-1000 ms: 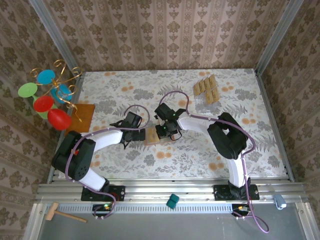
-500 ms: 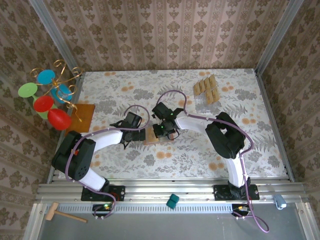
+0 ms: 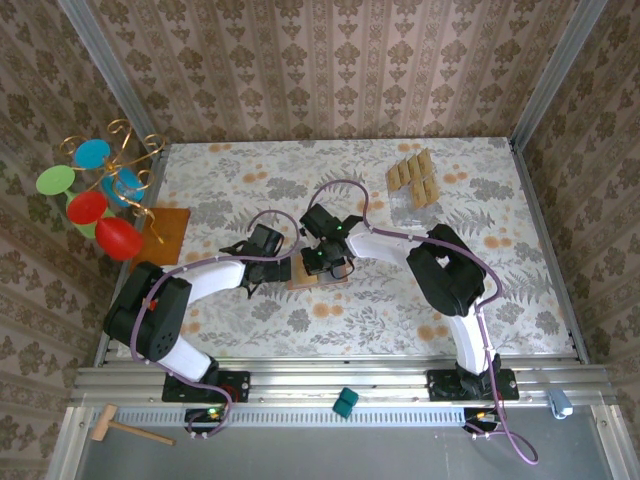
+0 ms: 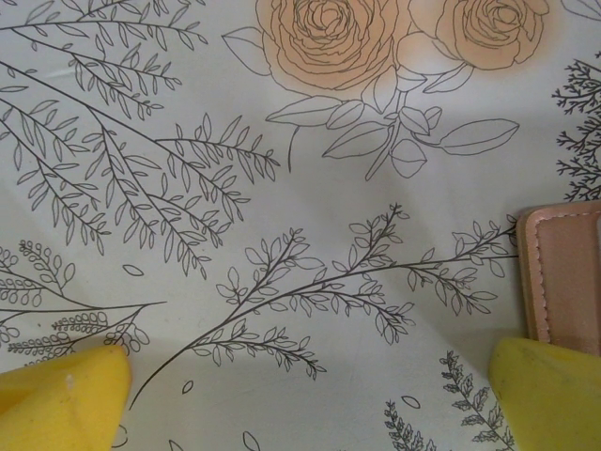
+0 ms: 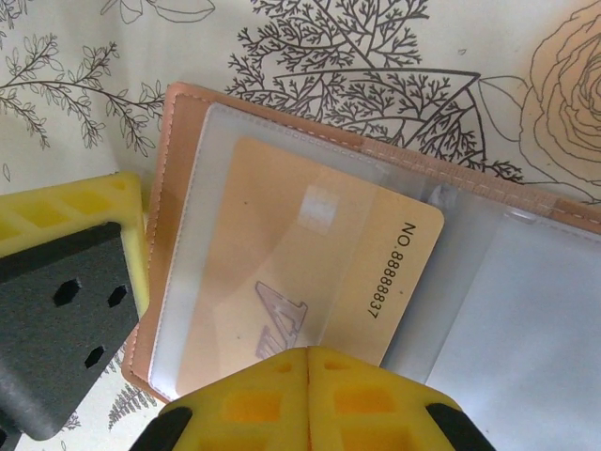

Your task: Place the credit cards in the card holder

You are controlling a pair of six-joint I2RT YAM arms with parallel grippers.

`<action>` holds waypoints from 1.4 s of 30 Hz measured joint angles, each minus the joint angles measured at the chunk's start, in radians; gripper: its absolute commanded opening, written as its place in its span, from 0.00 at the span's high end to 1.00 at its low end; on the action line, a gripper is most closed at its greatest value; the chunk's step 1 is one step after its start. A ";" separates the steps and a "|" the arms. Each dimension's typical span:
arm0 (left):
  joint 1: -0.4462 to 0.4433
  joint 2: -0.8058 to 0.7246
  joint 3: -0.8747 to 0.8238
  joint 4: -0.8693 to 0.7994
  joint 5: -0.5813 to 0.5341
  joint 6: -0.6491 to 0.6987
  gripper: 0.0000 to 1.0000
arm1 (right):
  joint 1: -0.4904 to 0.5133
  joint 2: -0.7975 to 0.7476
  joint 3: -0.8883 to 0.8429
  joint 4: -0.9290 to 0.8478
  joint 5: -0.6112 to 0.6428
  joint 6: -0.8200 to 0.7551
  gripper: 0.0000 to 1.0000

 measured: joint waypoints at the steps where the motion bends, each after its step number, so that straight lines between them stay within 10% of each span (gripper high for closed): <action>1: 0.000 0.000 0.000 0.000 0.000 0.000 0.00 | -0.001 0.000 0.000 0.000 0.001 0.000 0.91; 42: 0.000 0.006 -0.001 0.008 0.000 0.000 0.00 | -0.023 -0.002 -0.032 0.019 -0.007 0.000 0.92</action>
